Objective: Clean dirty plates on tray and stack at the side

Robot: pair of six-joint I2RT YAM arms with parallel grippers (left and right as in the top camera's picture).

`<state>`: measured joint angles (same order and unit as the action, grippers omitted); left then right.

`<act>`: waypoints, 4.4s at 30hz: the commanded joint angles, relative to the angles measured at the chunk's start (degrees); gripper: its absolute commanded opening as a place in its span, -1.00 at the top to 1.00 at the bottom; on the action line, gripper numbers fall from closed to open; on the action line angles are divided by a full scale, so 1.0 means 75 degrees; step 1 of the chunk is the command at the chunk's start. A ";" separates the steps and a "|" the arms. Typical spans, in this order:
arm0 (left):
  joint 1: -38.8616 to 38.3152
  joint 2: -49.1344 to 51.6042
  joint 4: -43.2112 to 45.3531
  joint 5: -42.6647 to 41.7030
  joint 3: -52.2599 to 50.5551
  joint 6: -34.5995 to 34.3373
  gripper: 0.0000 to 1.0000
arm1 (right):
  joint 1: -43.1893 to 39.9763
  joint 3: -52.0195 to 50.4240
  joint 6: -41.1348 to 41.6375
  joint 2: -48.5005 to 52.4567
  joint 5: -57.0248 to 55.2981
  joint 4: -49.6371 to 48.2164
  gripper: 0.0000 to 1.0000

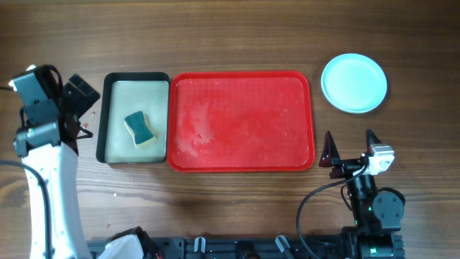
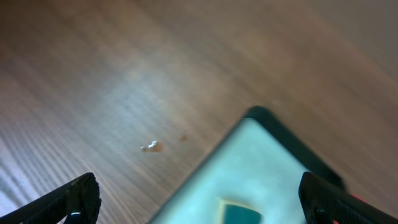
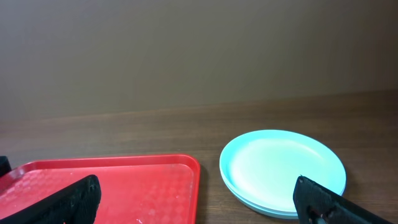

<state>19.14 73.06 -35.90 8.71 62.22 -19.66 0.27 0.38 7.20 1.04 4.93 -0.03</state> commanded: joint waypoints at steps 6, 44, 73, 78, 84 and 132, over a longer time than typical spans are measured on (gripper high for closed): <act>-0.1781 -0.2454 0.0015 -0.0041 0.0105 -0.0070 -1.00 | -0.0032 -0.0012 -0.0105 -0.0102 0.0122 -0.0038 -1.00; -0.2425 -0.9713 -0.2002 -0.0044 -0.2474 -0.0076 -1.00 | -0.0032 -0.0012 -0.0108 -0.0102 0.0122 -0.0038 -1.00; -0.2460 -0.9713 0.8533 -0.0877 -0.7950 -0.0702 -1.00 | -0.0032 -0.0012 -0.0108 -0.0102 0.0122 -0.0038 -0.99; -0.2460 -0.9713 0.8530 -0.0874 -0.8230 -0.0702 -1.00 | -0.0032 -0.0012 -0.0111 -0.0102 0.0122 -0.0038 -0.99; -0.2460 -0.9713 0.7895 -0.0874 -0.8250 -0.0699 -1.00 | -0.0032 -0.0012 -0.0108 -0.0102 0.0122 -0.0038 -0.99; -0.2460 -0.9704 0.4252 -0.0845 -0.8250 -0.0236 -1.00 | -0.0032 -0.0012 -0.0108 -0.0082 0.0122 -0.0038 -1.00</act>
<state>1.06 0.73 -3.75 2.85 0.43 -22.79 0.27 0.38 7.20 0.89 4.95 -0.01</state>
